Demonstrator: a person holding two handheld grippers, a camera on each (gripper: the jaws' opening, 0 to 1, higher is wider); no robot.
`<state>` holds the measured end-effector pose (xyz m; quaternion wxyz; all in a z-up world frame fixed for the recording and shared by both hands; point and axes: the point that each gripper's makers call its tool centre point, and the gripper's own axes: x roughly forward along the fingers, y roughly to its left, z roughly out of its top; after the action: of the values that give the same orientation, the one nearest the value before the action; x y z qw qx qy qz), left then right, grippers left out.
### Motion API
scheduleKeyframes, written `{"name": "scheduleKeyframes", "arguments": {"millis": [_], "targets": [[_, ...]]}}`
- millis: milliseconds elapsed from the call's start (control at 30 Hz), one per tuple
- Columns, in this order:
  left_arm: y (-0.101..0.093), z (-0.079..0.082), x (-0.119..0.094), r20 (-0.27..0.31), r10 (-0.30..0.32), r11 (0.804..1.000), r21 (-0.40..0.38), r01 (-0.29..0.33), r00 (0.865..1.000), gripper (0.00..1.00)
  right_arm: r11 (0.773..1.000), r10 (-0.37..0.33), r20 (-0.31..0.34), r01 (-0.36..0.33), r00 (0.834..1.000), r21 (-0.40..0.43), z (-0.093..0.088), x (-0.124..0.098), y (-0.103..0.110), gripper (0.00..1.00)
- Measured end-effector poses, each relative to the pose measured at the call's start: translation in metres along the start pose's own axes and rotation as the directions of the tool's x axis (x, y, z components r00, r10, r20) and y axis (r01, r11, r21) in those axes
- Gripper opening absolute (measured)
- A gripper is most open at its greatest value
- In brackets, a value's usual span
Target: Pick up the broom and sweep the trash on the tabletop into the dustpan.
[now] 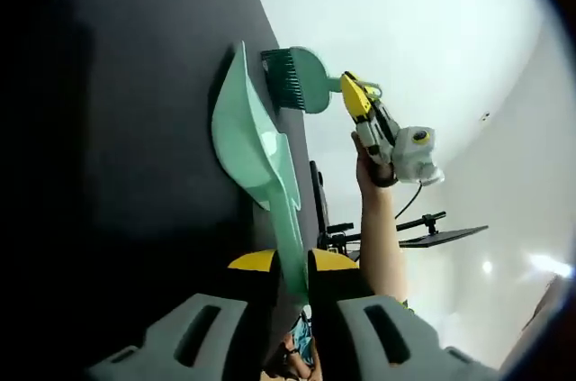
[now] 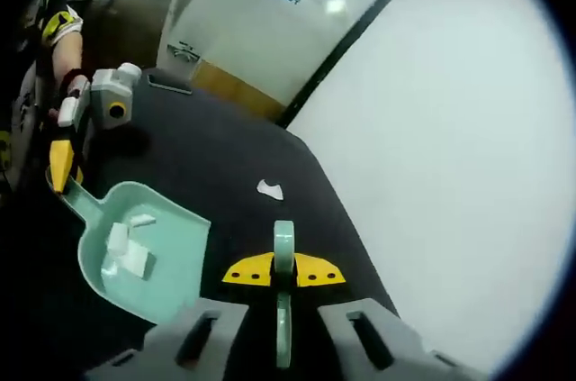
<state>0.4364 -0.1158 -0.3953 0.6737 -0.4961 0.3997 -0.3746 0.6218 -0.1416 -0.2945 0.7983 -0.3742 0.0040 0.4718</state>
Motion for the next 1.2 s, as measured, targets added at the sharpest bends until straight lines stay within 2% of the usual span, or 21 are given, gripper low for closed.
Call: {"name": "scheduleKeyframes", "arguments": {"millis": [233,300,333,367,400,467,567,733,800,867,967,1167,1200], "targets": [[0.001,0.003,0.0,0.005,0.011,1.0,0.016,-0.011,1.0,0.11,0.995,0.085,0.043,-0.083,0.995,-0.061,0.033,-0.017,0.041,0.04],[0.002,0.005,0.0,0.004,0.013,1.0,0.016,-0.013,1.0,0.11,0.994,0.074,0.058,-0.069,0.996,-0.083,0.039,-0.02,0.036,0.05],[0.004,0.013,0.0,0.005,0.015,1.0,0.015,-0.015,1.0,0.11,0.994,0.064,0.062,-0.058,0.996,-0.088,0.041,-0.022,0.033,0.05],[0.004,0.014,0.0,0.006,0.016,1.0,0.014,-0.016,1.0,0.11,0.995,0.046,0.061,-0.041,0.997,-0.09,0.043,-0.022,0.028,0.04],[0.006,0.023,-0.002,0.008,0.02,1.0,0.014,-0.02,1.0,0.11,0.996,0.034,0.059,-0.028,0.998,-0.089,0.043,-0.023,0.023,0.04],[0.007,0.027,-0.002,0.015,0.023,1.0,0.01,-0.023,1.0,0.11,0.996,0.014,0.049,-0.01,0.999,-0.09,0.041,-0.021,0.015,0.04],[0.005,0.029,-0.001,0.023,0.025,1.0,0.013,-0.025,0.999,0.11,0.997,-0.011,0.042,0.014,0.999,-0.077,0.037,-0.013,0.012,0.04],[0.007,0.035,0.002,0.031,0.033,0.999,0.015,-0.033,0.999,0.11,0.998,-0.04,0.007,0.041,0.999,-0.053,0.019,0.005,0.016,0.04],[0.006,0.034,0.003,0.033,0.034,0.999,0.016,-0.034,0.999,0.11,0.999,-0.029,0.017,0.03,0.999,-0.04,0.019,0.006,0.024,0.04],[0.007,0.04,0.003,0.034,0.035,0.999,0.014,-0.036,0.999,0.11,1.0,-0.005,0.016,0.005,1.0,-0.025,0.019,0.005,0.033,0.04],[0.007,0.043,0.003,0.039,0.035,0.999,0.015,-0.036,0.999,0.11,0.999,0.003,0.017,-0.002,1.0,-0.045,0.022,0.0,0.039,0.04],[0.006,0.039,0.008,0.049,0.032,0.999,0.003,-0.032,0.998,0.11,0.998,0.054,0.051,-0.052,0.997,-0.038,0.039,-0.018,0.062,0.04],[0.005,0.037,0.009,0.048,0.032,0.999,0.004,-0.033,0.998,0.11,0.997,0.081,0.069,-0.08,0.994,-0.019,0.045,-0.021,0.068,0.04]]}}
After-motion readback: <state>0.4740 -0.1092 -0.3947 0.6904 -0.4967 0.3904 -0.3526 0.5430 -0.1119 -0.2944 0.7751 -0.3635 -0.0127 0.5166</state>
